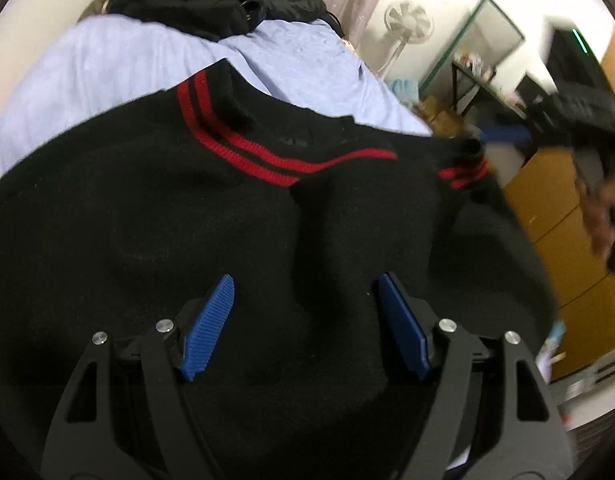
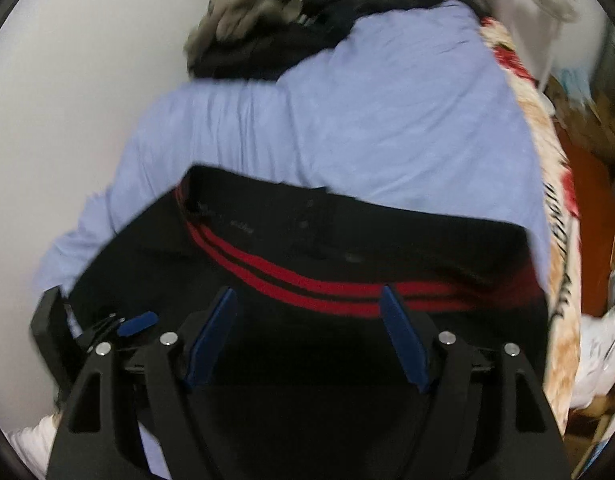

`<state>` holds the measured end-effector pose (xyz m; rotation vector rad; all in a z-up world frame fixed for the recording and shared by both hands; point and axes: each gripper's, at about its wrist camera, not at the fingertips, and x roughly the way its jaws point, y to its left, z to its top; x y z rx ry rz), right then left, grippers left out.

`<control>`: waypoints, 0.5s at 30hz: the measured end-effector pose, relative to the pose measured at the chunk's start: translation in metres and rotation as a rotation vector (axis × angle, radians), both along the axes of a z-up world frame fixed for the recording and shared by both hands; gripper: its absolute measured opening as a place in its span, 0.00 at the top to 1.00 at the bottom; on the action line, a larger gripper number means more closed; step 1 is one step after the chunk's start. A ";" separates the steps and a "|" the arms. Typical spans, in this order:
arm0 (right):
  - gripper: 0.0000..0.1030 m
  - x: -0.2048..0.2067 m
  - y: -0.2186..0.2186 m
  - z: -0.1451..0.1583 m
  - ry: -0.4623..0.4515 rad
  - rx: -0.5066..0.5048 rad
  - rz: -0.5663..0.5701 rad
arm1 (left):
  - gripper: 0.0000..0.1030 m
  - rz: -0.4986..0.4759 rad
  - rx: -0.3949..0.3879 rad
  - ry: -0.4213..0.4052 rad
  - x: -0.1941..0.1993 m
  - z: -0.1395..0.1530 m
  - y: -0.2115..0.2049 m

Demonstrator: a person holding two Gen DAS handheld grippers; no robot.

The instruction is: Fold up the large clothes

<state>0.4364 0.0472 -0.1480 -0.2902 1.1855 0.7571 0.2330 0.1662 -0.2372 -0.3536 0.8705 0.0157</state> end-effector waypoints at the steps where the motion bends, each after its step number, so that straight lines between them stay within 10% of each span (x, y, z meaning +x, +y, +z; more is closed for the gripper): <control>1: 0.29 0.000 0.012 -0.009 0.016 -0.021 0.010 | 0.26 -0.007 0.039 0.001 0.005 -0.002 -0.004; 9: 0.33 0.004 0.058 -0.123 0.086 -0.254 0.000 | 0.23 0.034 0.049 0.000 0.018 -0.017 0.008; 15: 0.87 -0.005 0.027 -0.091 -0.075 -0.089 -0.137 | 0.23 0.052 -0.071 -0.054 0.011 -0.006 0.022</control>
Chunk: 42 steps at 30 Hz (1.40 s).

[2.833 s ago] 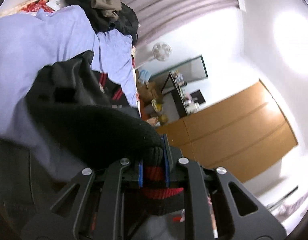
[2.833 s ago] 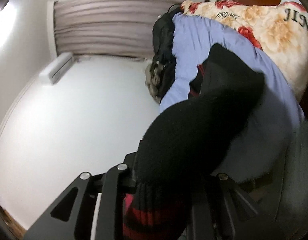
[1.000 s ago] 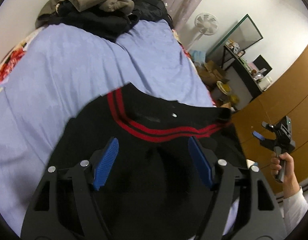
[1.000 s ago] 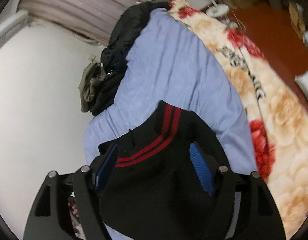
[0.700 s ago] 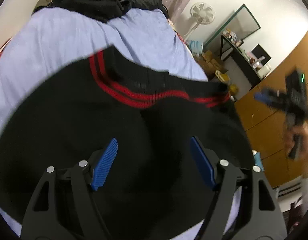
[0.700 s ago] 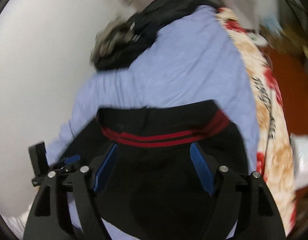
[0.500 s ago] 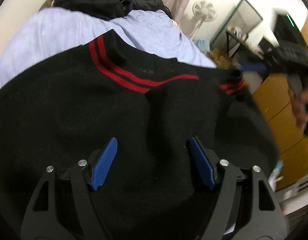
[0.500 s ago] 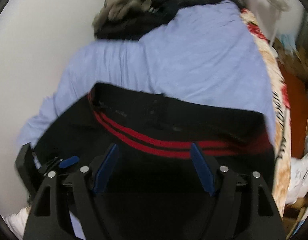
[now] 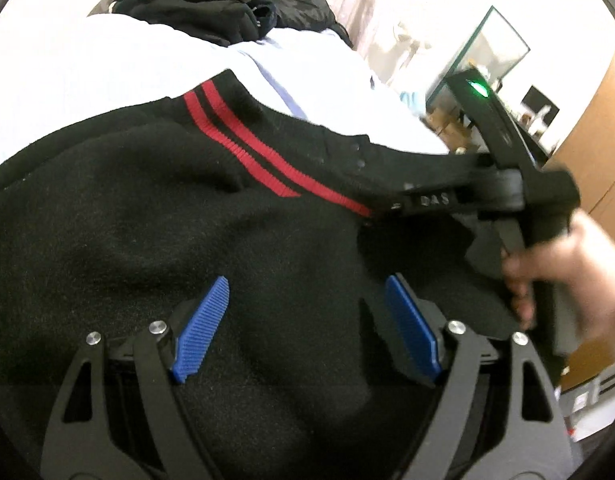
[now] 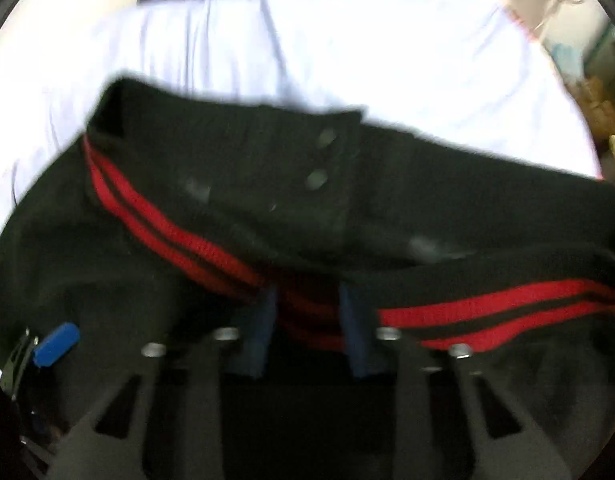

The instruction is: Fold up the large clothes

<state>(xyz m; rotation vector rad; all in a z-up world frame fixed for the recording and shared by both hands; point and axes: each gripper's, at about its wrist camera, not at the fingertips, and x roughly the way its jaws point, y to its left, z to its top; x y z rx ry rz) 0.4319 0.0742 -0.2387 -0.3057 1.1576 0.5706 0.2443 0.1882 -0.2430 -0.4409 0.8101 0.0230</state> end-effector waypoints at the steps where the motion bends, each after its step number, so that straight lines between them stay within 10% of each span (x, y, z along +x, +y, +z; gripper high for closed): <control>1: 0.87 -0.002 -0.004 0.004 -0.007 0.018 -0.007 | 0.23 0.004 -0.019 -0.008 -0.001 0.002 0.001; 15: 0.90 0.027 0.001 0.073 -0.093 0.086 0.040 | 0.23 0.013 -0.052 -0.021 0.002 0.010 0.006; 23: 0.89 0.048 0.018 0.004 0.062 -0.011 0.022 | 0.23 0.010 0.060 0.085 0.018 -0.010 -0.004; 27: 0.46 0.051 -0.004 0.018 0.119 0.155 -0.004 | 0.23 0.014 0.089 0.096 0.022 -0.013 -0.006; 31: 0.43 0.032 -0.036 0.064 -0.018 0.187 0.001 | 0.23 0.014 0.094 0.091 0.022 -0.013 -0.006; 33: 0.51 0.018 -0.048 0.076 -0.030 0.205 0.011 | 0.23 0.016 0.099 0.090 0.020 -0.014 -0.007; 36: 0.93 -0.010 -0.049 0.071 0.073 0.282 0.064 | 0.23 0.027 0.082 0.080 0.018 -0.013 -0.006; 42: 1.00 -0.014 -0.037 0.016 0.074 0.140 -0.038 | 0.36 0.072 0.059 0.069 0.013 -0.014 0.004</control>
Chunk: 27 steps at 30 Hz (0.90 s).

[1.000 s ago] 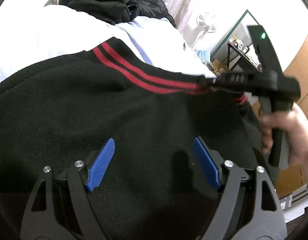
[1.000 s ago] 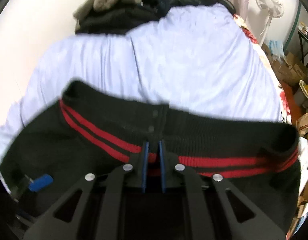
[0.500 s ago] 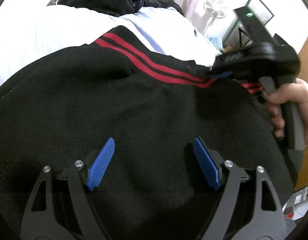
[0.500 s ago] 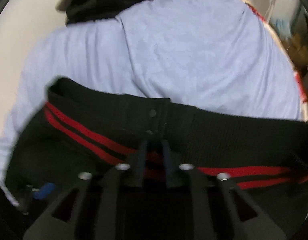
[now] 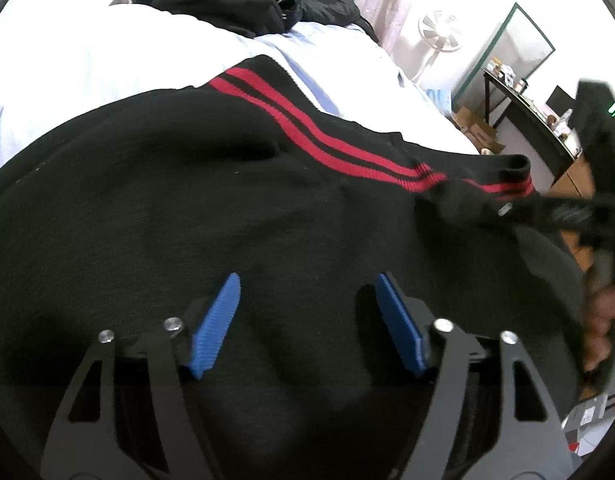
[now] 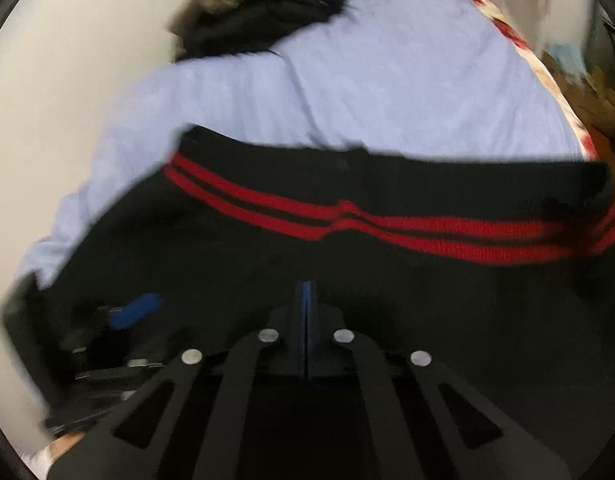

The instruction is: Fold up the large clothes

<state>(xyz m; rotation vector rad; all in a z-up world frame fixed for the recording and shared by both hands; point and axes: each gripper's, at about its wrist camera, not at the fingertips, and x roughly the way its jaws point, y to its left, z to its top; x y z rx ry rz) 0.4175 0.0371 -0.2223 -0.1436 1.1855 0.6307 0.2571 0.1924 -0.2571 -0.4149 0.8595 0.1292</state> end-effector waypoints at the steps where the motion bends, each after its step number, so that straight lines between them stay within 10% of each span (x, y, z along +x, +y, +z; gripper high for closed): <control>1: 1.00 0.008 -0.005 -0.015 0.030 -0.012 -0.043 | 0.37 0.005 -0.005 -0.001 -0.001 0.000 0.001; 11: 1.00 0.041 -0.001 -0.063 0.087 -0.046 -0.098 | 0.38 0.017 -0.094 -0.006 -0.001 -0.006 0.012; 27: 1.00 -0.114 -0.136 0.040 -0.147 -0.060 -0.057 | 0.38 -0.009 -0.100 -0.014 -0.006 -0.006 0.016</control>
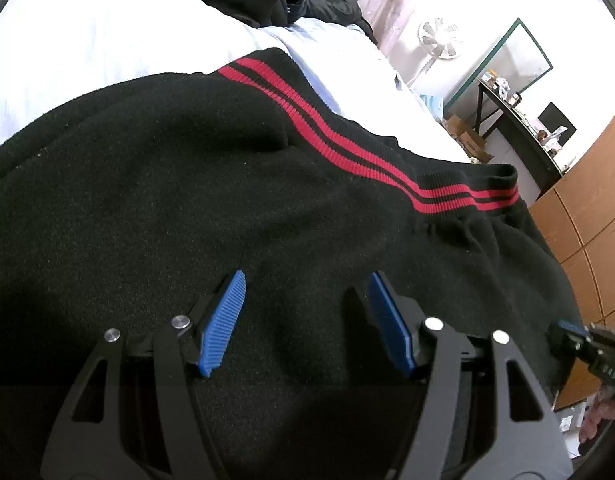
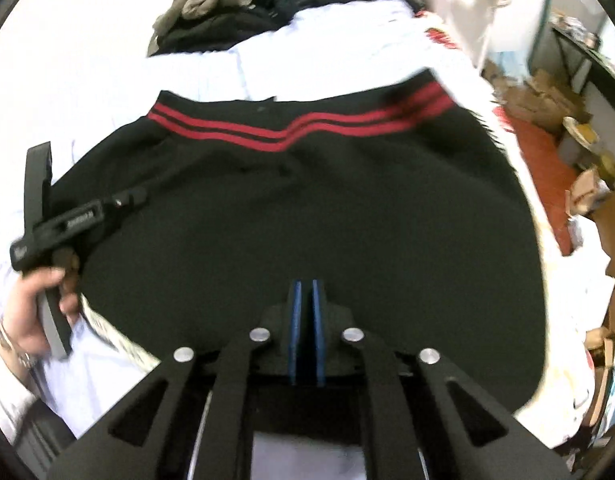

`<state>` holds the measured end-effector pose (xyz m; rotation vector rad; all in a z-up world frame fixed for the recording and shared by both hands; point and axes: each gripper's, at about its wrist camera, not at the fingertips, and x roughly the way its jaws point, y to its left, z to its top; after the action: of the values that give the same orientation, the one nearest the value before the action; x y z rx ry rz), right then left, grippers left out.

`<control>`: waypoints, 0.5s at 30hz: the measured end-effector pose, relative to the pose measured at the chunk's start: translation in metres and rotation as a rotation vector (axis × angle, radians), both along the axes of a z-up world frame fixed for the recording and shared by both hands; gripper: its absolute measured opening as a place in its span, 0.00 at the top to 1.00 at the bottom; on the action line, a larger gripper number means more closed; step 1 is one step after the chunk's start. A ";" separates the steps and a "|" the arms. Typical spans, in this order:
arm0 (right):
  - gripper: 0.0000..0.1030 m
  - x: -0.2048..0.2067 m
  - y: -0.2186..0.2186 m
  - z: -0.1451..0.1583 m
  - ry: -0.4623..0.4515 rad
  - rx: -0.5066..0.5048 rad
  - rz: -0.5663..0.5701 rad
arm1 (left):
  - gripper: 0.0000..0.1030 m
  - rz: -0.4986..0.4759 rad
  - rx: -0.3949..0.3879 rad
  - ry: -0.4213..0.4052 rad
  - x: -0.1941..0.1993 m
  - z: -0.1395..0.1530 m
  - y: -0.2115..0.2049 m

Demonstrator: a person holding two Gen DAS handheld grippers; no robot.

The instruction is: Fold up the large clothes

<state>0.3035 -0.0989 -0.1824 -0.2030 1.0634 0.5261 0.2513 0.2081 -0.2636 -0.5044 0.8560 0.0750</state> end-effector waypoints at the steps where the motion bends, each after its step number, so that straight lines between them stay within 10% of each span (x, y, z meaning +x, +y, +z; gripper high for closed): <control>1: 1.00 0.003 -0.008 -0.007 0.038 0.038 -0.023 | 0.38 0.000 -0.008 -0.004 -0.001 0.000 0.000; 9: 1.00 0.036 -0.008 -0.055 0.112 0.096 -0.038 | 0.38 -0.024 -0.091 -0.049 -0.008 -0.011 0.011; 15: 1.00 0.021 -0.012 -0.032 0.083 0.090 -0.009 | 0.38 -0.026 -0.043 -0.044 -0.010 -0.012 0.001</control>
<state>0.3249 -0.1112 -0.2140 -0.0977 1.1183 0.5768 0.2416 0.2092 -0.2753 -0.5334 0.8223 0.0215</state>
